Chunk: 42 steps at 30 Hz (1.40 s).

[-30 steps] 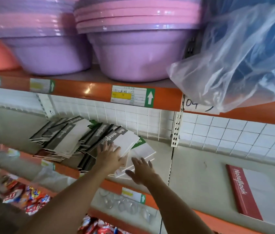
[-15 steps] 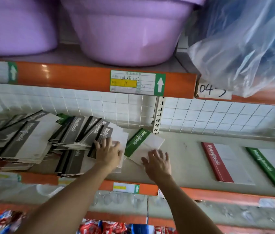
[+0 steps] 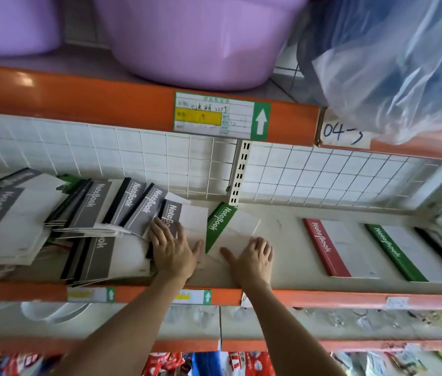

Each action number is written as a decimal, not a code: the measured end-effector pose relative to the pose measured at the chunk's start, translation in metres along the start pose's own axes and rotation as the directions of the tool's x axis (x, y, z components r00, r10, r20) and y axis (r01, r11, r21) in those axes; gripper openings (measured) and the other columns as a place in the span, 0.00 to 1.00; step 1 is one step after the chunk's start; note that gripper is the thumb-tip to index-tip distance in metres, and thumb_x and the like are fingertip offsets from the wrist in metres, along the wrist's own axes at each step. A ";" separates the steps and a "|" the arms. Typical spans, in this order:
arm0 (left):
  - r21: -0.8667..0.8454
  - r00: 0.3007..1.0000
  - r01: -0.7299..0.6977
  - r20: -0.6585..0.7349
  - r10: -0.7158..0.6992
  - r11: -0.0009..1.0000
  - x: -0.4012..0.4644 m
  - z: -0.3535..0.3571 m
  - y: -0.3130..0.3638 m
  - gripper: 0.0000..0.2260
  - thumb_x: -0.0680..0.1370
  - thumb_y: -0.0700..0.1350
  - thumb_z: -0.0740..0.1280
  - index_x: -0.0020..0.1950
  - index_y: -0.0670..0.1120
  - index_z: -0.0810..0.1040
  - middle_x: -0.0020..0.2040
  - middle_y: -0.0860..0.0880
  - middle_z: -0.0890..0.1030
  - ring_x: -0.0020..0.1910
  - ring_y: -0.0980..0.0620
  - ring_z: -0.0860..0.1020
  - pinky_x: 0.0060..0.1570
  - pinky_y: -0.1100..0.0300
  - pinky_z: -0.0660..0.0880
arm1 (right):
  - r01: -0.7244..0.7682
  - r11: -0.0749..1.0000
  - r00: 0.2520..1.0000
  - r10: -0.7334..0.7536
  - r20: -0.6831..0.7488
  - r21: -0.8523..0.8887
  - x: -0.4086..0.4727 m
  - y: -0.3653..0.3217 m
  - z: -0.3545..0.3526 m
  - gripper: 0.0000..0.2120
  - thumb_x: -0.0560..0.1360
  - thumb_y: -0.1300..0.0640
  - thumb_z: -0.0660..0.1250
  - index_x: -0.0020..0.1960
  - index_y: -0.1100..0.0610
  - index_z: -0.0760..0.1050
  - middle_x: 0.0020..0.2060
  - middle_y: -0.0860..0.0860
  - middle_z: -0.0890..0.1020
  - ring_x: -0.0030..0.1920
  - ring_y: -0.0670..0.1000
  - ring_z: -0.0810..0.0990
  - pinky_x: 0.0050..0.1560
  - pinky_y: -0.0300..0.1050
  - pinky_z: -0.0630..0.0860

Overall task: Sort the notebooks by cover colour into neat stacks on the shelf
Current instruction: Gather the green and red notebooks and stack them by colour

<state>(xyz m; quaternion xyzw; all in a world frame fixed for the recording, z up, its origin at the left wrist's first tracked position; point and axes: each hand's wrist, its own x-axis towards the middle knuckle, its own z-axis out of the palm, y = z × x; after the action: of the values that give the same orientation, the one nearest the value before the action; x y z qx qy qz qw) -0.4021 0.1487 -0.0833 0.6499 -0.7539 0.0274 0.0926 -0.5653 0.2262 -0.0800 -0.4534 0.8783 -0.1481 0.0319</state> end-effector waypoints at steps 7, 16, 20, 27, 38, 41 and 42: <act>-0.199 0.999 -0.027 -0.049 0.017 0.980 0.002 0.000 -0.005 0.44 0.71 0.73 0.63 0.77 0.44 0.64 0.76 0.29 0.55 0.74 0.31 0.59 0.72 0.42 0.58 | -0.050 0.976 0.999 0.045 0.025 0.213 0.003 0.008 -0.008 0.31 0.76 0.57 0.61 0.77 0.53 0.57 0.71 0.53 0.66 0.70 0.57 0.61 0.72 0.53 0.58; -0.256 0.992 -0.011 -0.124 -0.022 0.967 0.004 0.001 -0.008 0.42 0.65 0.69 0.73 0.69 0.43 0.72 0.68 0.32 0.71 0.65 0.33 0.68 0.64 0.41 0.65 | -0.264 0.961 0.964 0.260 -0.058 -0.076 -0.005 -0.004 -0.010 0.50 0.61 0.18 0.60 0.62 0.60 0.70 0.58 0.57 0.77 0.61 0.59 0.73 0.60 0.53 0.67; -0.394 0.974 -0.072 -0.227 -0.021 0.916 0.005 0.001 -0.008 0.42 0.61 0.56 0.82 0.69 0.42 0.71 0.65 0.34 0.71 0.61 0.33 0.71 0.60 0.41 0.70 | -0.317 0.948 0.947 0.315 -0.071 -0.026 -0.003 -0.005 -0.012 0.51 0.57 0.18 0.62 0.60 0.60 0.72 0.56 0.55 0.79 0.61 0.58 0.74 0.60 0.52 0.67; -0.485 0.974 -0.072 -0.223 -0.044 0.872 0.005 -0.001 -0.011 0.46 0.56 0.51 0.85 0.67 0.34 0.71 0.54 0.36 0.76 0.51 0.37 0.75 0.55 0.45 0.74 | -0.235 0.972 0.970 0.233 -0.065 -0.018 -0.006 -0.003 -0.007 0.38 0.66 0.22 0.60 0.55 0.56 0.71 0.55 0.54 0.80 0.59 0.57 0.74 0.57 0.54 0.65; -0.396 0.970 -0.188 -0.217 0.107 0.899 0.002 -0.004 -0.011 0.15 0.72 0.35 0.74 0.55 0.40 0.73 0.38 0.41 0.80 0.35 0.41 0.79 0.30 0.54 0.73 | -0.180 0.882 0.984 0.168 0.066 0.435 -0.004 0.003 -0.020 0.10 0.77 0.58 0.60 0.57 0.60 0.66 0.52 0.58 0.81 0.51 0.63 0.77 0.57 0.53 0.69; -0.378 0.981 -0.176 -0.147 0.129 0.909 -0.002 -0.011 -0.007 0.15 0.71 0.33 0.72 0.55 0.40 0.73 0.36 0.41 0.81 0.34 0.40 0.80 0.29 0.53 0.73 | -0.255 0.732 0.966 0.174 0.189 0.632 -0.004 0.016 -0.033 0.10 0.75 0.59 0.64 0.55 0.57 0.68 0.50 0.59 0.80 0.47 0.61 0.79 0.51 0.55 0.77; -0.359 0.985 -0.160 -0.116 0.127 0.920 -0.002 -0.015 -0.004 0.14 0.72 0.34 0.71 0.56 0.40 0.73 0.37 0.41 0.81 0.35 0.40 0.81 0.30 0.53 0.74 | -0.266 0.690 0.963 0.161 0.216 0.673 -0.006 0.021 -0.039 0.09 0.75 0.61 0.64 0.54 0.56 0.68 0.48 0.58 0.80 0.44 0.58 0.78 0.49 0.55 0.77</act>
<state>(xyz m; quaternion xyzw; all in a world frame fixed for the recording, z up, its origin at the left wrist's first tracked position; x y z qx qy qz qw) -0.3965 0.1528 -0.0690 0.5622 -0.7864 -0.0778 0.2439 -0.5856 0.2509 -0.0496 -0.3116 0.8000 -0.4306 0.2783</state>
